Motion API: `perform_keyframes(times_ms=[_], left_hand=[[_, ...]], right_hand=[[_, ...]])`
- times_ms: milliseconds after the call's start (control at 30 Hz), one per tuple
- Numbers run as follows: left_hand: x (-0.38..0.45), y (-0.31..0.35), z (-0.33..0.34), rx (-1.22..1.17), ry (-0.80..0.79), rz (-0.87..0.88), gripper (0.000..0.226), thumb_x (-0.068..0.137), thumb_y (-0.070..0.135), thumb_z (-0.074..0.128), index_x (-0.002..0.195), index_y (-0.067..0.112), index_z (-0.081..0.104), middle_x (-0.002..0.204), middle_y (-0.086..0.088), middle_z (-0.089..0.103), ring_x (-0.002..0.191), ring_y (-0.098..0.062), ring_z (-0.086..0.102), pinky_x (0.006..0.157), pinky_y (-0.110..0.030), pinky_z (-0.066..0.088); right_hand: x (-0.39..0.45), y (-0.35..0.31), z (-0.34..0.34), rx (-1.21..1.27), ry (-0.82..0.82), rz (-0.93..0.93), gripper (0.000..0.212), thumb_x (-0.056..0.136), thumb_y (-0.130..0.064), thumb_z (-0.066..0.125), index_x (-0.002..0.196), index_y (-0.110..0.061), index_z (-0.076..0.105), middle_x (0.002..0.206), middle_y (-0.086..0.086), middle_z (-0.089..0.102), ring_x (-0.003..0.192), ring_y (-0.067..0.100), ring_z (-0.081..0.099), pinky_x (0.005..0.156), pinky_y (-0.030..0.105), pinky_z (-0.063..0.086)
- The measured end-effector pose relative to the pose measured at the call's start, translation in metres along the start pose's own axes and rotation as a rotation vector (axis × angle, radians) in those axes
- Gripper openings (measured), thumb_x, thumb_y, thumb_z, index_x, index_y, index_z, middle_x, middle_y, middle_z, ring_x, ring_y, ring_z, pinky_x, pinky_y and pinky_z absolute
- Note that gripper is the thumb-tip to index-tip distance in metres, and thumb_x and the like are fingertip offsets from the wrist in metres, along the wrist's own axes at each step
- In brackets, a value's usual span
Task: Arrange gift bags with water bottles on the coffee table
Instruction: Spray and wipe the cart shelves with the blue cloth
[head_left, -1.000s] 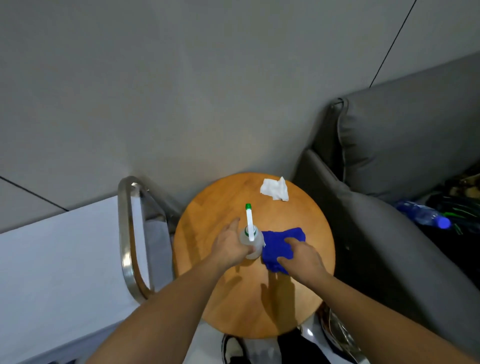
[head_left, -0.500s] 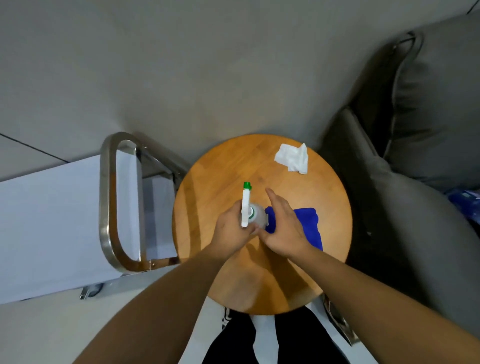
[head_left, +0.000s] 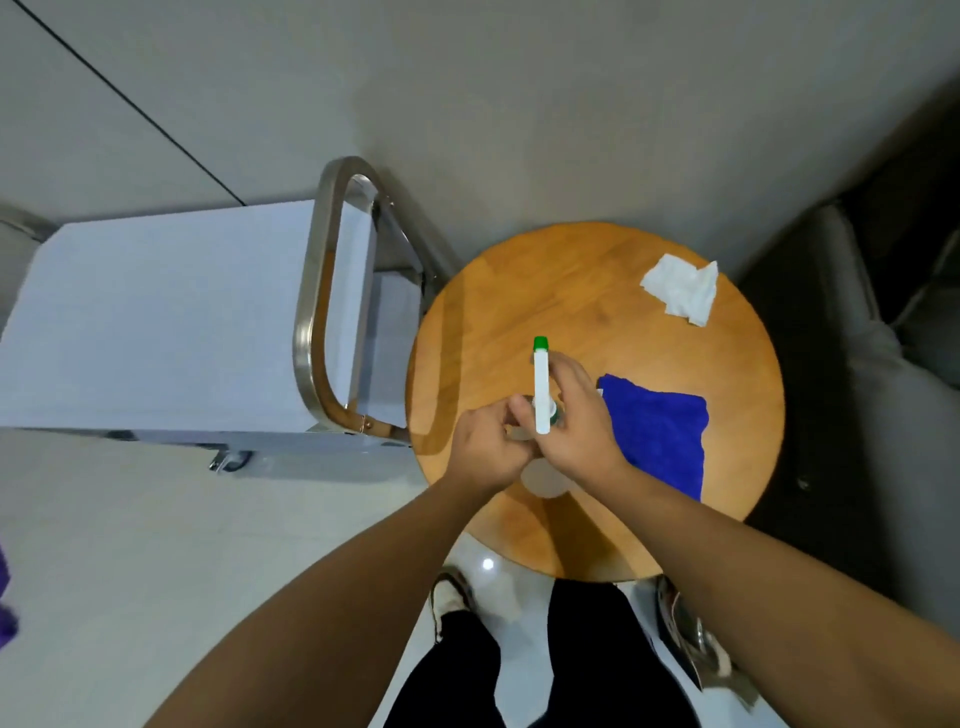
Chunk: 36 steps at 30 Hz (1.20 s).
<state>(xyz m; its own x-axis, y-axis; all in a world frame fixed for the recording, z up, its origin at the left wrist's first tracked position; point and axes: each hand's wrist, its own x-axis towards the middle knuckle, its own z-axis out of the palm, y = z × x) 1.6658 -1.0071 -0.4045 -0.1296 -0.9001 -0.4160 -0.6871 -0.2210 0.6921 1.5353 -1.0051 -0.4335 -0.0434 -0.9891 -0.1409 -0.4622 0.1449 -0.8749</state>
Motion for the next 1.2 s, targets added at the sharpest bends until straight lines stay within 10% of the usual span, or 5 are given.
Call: perform_keyframes(times_ms=[400, 533, 833, 1200], left_hand=[[-0.09, -0.086, -0.125, -0.189, -0.219, -0.008, 0.044, 0.072, 0.014, 0.088, 0.112, 0.023, 0.07, 0.105, 0.009, 0.073, 0.104, -0.013, 0.067, 0.093, -0.034, 0.057], [-0.118, -0.131, -0.194, 0.053, 0.064, -0.004, 0.033, 0.083, 0.029, 0.077, 0.116, 0.024, 0.07, 0.111, 0.008, 0.07, 0.106, -0.015, 0.065, 0.093, -0.03, 0.053], [-0.129, -0.203, -0.317, 0.12, 0.307, -0.018, 0.033, 0.093, 0.033, 0.067, 0.124, 0.021, 0.066, 0.123, 0.003, 0.068, 0.111, -0.017, 0.062, 0.095, -0.026, 0.045], [-0.048, -0.22, -0.354, 0.165, 0.162, -0.122, 0.037, 0.096, 0.034, 0.064, 0.13, 0.02, 0.062, 0.13, -0.003, 0.064, 0.118, -0.02, 0.059, 0.095, -0.027, 0.044]], right_hand=[[-0.076, -0.125, 0.1, 0.061, 0.185, -0.157, 0.022, 0.098, -0.032, 0.064, 0.098, -0.01, 0.063, 0.077, 0.004, 0.063, 0.071, 0.013, 0.06, 0.062, 0.029, 0.05], [-0.093, -0.18, 0.151, 0.115, 0.256, -0.168, 0.015, 0.098, -0.024, 0.065, 0.085, -0.017, 0.061, 0.066, -0.004, 0.057, 0.062, 0.01, 0.056, 0.056, 0.025, 0.044], [-0.086, -0.251, 0.23, 0.233, 0.323, -0.079, 0.012, 0.098, -0.018, 0.064, 0.103, -0.028, 0.061, 0.085, -0.013, 0.061, 0.075, 0.011, 0.062, 0.067, 0.022, 0.052], [-0.002, -0.238, 0.29, 0.21, 0.185, 0.195, 0.007, 0.097, -0.016, 0.062, 0.099, -0.023, 0.065, 0.088, 0.002, 0.065, 0.082, 0.022, 0.066, 0.076, 0.045, 0.063]])
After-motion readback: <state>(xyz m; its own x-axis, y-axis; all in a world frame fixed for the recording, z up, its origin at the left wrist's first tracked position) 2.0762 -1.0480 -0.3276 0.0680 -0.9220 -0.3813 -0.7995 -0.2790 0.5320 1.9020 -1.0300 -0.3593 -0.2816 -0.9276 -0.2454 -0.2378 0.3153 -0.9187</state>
